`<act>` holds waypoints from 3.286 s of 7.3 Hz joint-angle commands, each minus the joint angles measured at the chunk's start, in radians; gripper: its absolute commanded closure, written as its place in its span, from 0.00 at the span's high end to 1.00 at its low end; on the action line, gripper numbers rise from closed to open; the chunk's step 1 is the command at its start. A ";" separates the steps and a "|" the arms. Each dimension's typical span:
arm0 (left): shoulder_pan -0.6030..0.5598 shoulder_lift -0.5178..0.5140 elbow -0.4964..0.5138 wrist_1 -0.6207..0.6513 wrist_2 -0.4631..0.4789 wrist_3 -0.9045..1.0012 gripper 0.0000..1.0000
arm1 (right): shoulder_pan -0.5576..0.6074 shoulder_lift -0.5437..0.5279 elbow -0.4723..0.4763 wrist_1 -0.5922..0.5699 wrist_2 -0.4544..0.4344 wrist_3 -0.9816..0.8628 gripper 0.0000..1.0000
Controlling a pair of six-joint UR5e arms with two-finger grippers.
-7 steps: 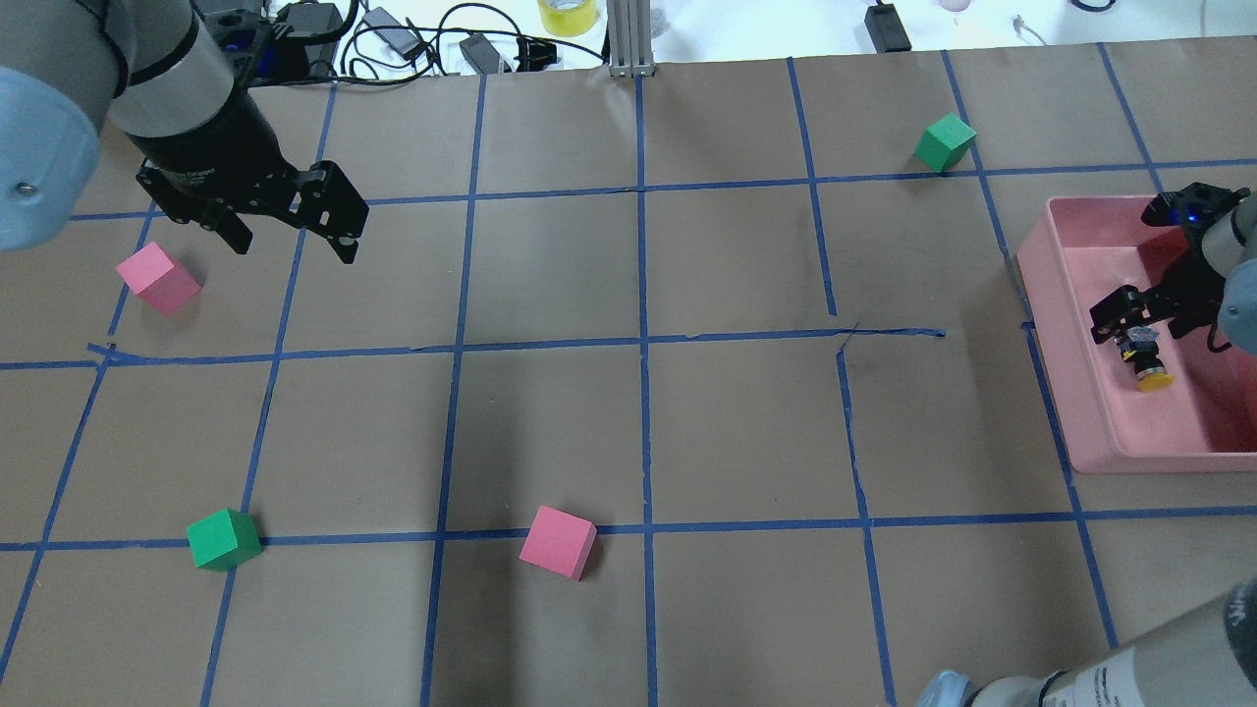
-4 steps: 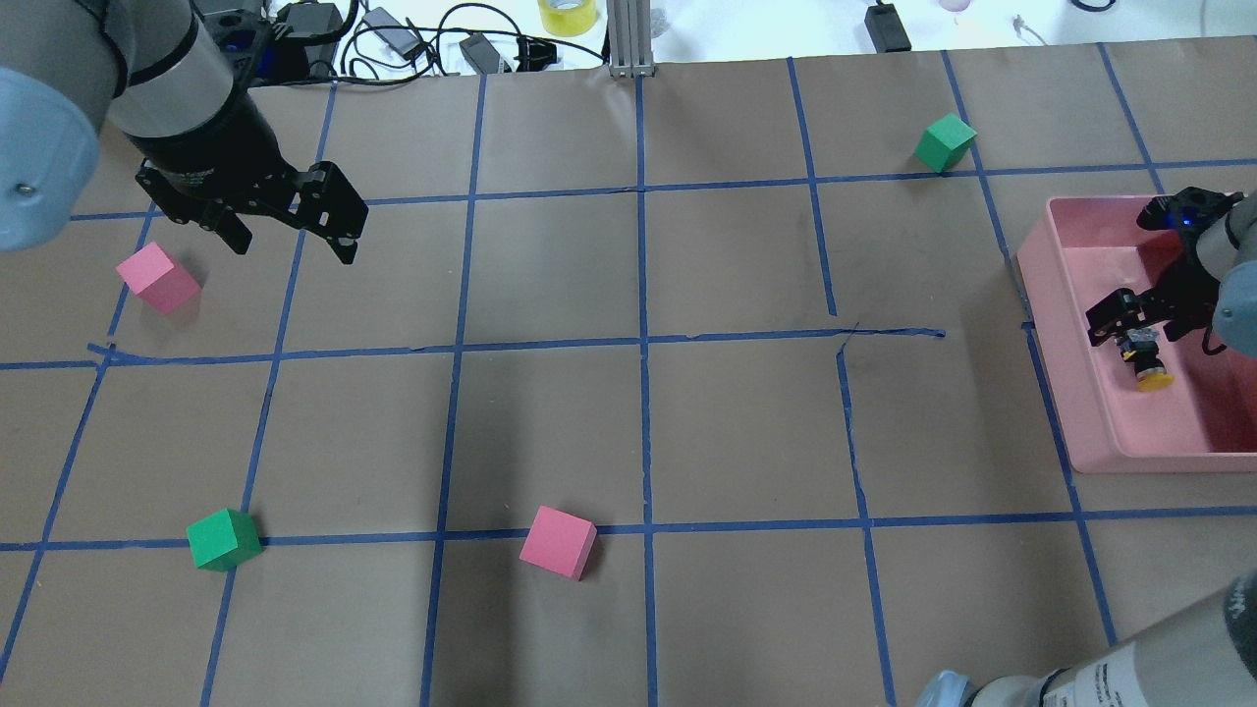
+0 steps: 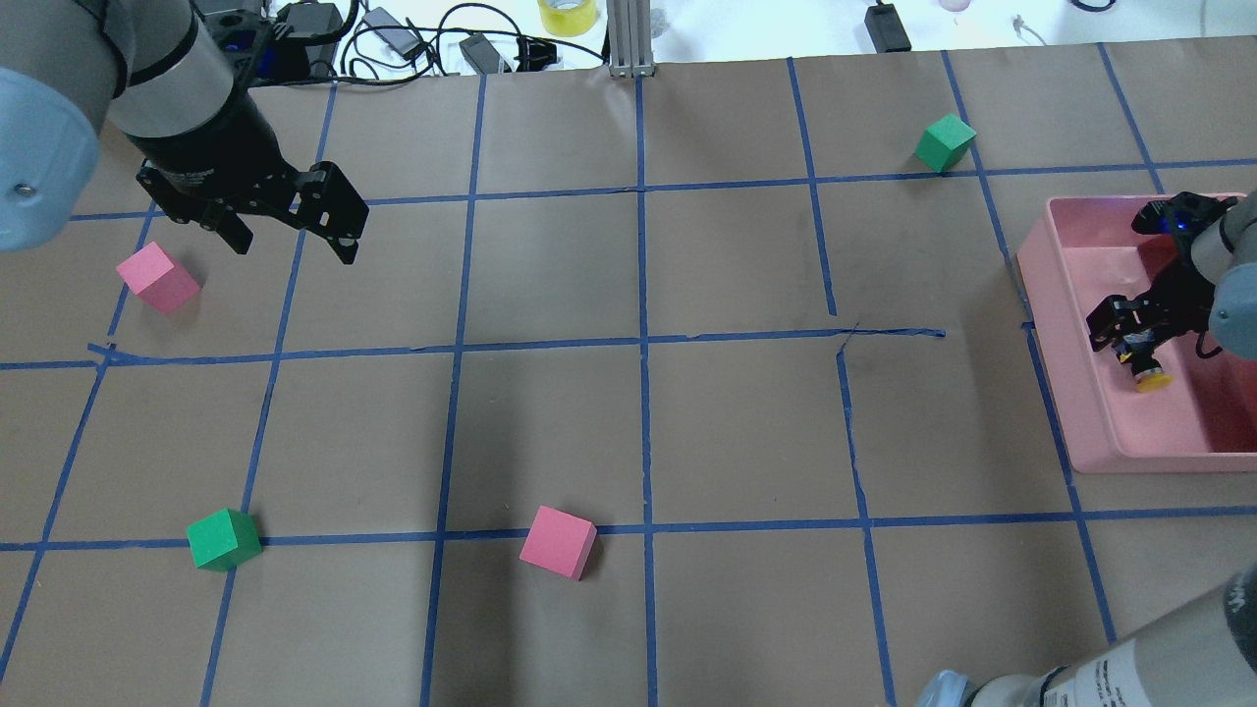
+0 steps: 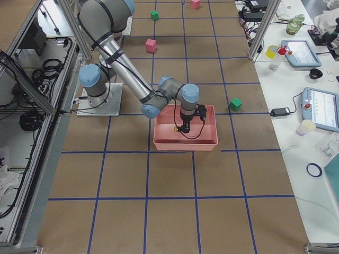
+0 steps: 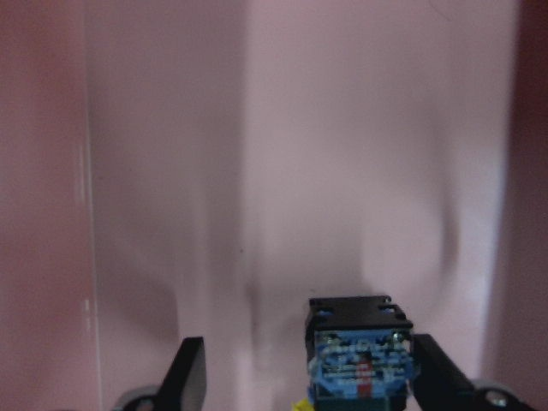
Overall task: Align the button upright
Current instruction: 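Lift the button switch out of the bin with the right gripper, then carry the switch to the table center and set it down with the right gripper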
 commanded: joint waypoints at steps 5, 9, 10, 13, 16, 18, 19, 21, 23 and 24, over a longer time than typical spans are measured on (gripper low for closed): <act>0.000 0.002 0.000 0.002 0.001 0.006 1.00 | 0.000 -0.021 -0.058 0.107 0.004 0.014 0.00; 0.003 -0.001 0.002 0.008 -0.002 -0.005 1.00 | 0.062 -0.116 -0.210 0.340 0.008 0.064 0.00; 0.009 -0.002 0.001 0.034 0.001 -0.008 1.00 | 0.139 -0.146 -0.262 0.409 0.005 0.081 0.00; 0.009 -0.002 0.000 0.035 0.001 -0.008 1.00 | 0.505 -0.156 -0.312 0.427 0.008 0.483 0.00; 0.008 -0.001 0.000 0.035 0.004 -0.005 1.00 | 0.863 -0.034 -0.312 0.217 0.009 0.840 0.00; 0.008 -0.001 0.000 0.035 0.004 -0.006 1.00 | 0.966 0.049 -0.301 0.119 0.009 0.998 0.00; 0.008 -0.001 0.000 0.035 0.004 -0.006 1.00 | 0.998 0.074 -0.296 0.095 0.008 1.068 0.00; 0.008 -0.001 0.000 0.034 0.005 -0.005 1.00 | 1.049 0.141 -0.292 0.004 0.003 1.137 0.00; 0.005 -0.001 0.000 0.035 0.001 -0.006 1.00 | 1.051 0.155 -0.264 0.000 -0.006 1.166 0.00; 0.005 -0.001 0.000 0.035 -0.001 -0.008 1.00 | 1.051 0.155 -0.252 -0.002 -0.009 1.169 0.00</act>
